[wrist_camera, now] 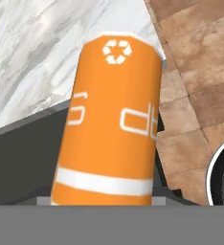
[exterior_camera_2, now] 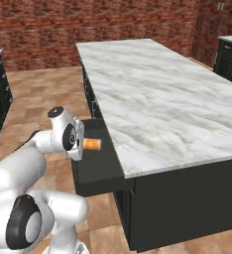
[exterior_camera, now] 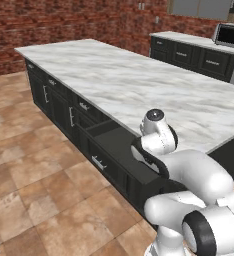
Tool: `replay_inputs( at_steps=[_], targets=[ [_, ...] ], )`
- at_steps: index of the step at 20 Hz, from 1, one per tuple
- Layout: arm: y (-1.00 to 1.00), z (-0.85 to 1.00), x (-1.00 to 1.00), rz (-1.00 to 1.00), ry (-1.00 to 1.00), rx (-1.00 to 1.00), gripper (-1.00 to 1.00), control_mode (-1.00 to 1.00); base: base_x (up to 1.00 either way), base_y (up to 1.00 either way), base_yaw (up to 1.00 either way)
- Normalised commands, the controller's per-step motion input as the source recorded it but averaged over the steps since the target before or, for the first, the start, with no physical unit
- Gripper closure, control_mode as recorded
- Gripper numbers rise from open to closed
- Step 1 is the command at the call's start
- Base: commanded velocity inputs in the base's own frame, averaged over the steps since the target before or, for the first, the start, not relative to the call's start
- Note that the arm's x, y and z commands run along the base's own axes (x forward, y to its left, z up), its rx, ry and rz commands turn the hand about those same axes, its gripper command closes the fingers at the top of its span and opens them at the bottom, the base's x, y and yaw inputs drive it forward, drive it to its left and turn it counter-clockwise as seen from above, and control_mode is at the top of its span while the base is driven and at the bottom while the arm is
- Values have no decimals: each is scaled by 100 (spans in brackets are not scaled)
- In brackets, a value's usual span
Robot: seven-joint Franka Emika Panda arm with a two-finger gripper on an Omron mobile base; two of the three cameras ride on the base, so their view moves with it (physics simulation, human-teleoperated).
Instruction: Restock the sink supplies by placing the sponge and soap dispenser on the counter and next to the sink. Make sure the soap dispenser is upright.
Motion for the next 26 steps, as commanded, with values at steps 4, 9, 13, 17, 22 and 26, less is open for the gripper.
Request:
replay_inputs(
  at_steps=[4,9,13,17,22,26],
  targets=[
    [-14,90,-23,-13,1,3,100,-100,0,0,0],
    [-15,8,-1,1,0,2,100,-100,0,0,0],
    [-7,-2,-7,-2,-1,2,100,100,-19,-43,-16],
    [0,0,0,0,0,0,100,100,-20,-100,-46],
    [0,0,0,0,0,0,100,100,11,-100,-57],
    [0,0,0,0,0,0,100,100,59,-100,-57]
  ],
)
